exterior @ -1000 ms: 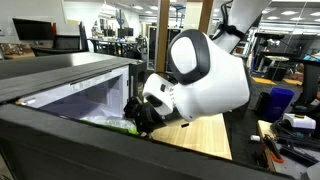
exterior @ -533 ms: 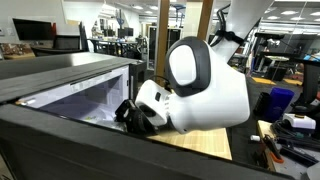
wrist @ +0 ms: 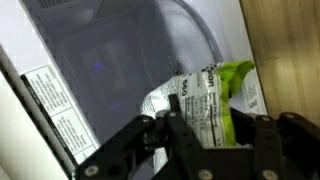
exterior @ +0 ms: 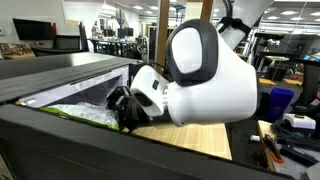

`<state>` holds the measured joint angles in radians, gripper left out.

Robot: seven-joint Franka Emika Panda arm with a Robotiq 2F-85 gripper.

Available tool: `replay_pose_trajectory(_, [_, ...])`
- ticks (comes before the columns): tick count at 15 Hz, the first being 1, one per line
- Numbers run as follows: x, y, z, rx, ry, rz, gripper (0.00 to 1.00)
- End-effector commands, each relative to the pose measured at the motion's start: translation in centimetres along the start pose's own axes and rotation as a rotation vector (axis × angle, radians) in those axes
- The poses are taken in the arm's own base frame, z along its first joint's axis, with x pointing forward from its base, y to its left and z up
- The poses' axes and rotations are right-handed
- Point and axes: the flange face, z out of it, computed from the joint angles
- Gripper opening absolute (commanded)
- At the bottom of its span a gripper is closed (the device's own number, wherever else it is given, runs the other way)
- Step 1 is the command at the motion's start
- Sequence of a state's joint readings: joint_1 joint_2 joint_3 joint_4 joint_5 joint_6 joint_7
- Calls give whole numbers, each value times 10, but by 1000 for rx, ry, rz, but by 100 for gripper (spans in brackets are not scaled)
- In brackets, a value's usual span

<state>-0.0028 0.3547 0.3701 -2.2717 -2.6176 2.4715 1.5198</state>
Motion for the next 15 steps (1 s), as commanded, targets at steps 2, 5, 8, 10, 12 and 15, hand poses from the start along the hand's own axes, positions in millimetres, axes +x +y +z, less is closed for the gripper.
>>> replay_pose_trajectory(2, [-3, 0, -2, -109, -7, -36, 8])
replay_pose_trajectory(5, [-13, -3, 10, -183, -28, -53, 8])
replay_pose_trajectory(8, [-24, -2, 23, -241, -53, -59, 8])
replay_pose_trajectory(10, [-35, 0, 30, -273, -68, -62, 8])
replay_pose_trajectory(12, [-45, 1, 39, -298, -85, -76, 8])
replay_pose_trajectory(15, [-55, 0, 51, -325, -92, -73, 8])
